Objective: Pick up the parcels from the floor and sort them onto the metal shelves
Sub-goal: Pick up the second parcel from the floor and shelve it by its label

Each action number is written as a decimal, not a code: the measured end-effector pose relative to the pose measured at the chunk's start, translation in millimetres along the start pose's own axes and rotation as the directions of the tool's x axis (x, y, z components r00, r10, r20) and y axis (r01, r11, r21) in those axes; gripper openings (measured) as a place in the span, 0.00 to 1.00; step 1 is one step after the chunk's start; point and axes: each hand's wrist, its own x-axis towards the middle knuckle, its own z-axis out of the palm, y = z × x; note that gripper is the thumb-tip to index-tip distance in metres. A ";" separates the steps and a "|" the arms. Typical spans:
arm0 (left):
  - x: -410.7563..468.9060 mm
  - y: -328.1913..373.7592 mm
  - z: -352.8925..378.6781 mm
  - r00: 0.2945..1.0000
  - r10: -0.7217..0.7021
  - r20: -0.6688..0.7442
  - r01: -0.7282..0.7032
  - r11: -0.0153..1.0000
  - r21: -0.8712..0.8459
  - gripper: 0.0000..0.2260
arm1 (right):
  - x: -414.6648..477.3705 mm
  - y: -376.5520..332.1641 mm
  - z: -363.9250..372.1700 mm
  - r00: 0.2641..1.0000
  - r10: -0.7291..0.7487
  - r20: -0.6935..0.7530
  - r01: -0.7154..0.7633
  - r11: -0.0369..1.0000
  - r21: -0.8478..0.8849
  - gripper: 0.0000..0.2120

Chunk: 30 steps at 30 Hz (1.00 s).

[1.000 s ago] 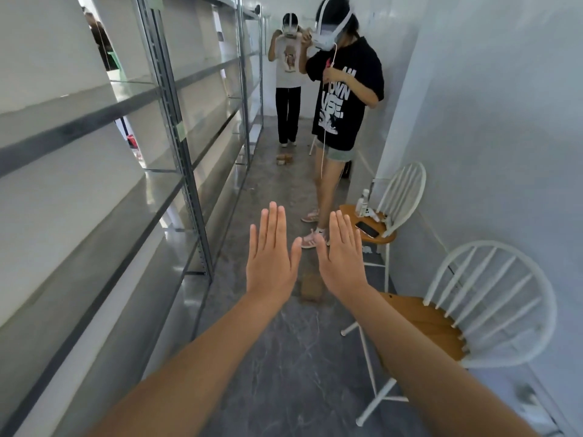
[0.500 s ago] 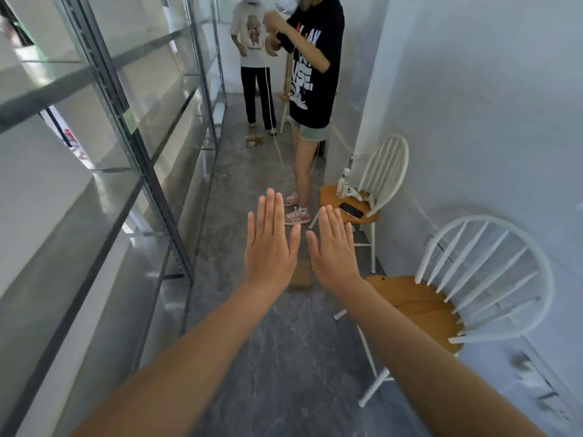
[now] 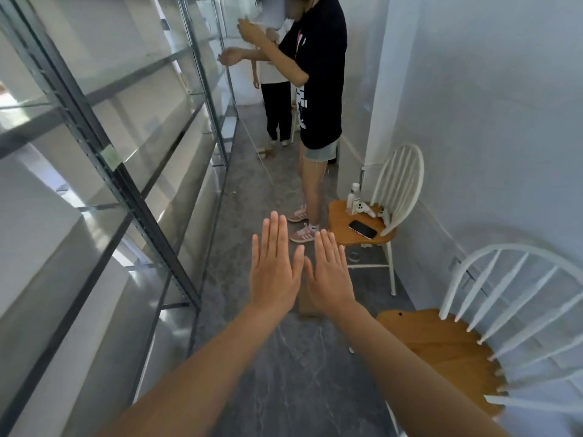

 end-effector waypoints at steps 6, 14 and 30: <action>41.8 13.2 31.5 0.999 -0.047 0.003 0.047 0.997 0.058 0.30 | 44.7 37.3 2.1 0.999 -0.035 0.020 0.035 0.999 0.007 0.30; 68.6 21.1 57.1 0.997 -0.070 0.012 0.069 0.996 0.054 0.30 | 86.2 61.8 -3.7 0.998 -0.058 0.009 0.058 0.998 0.015 0.30; 193.0 -5.1 91.5 1.000 -0.003 0.004 0.003 0.999 -0.047 0.31 | 209.2 59.5 -20.1 0.997 -0.049 -0.059 0.040 0.989 -0.139 0.30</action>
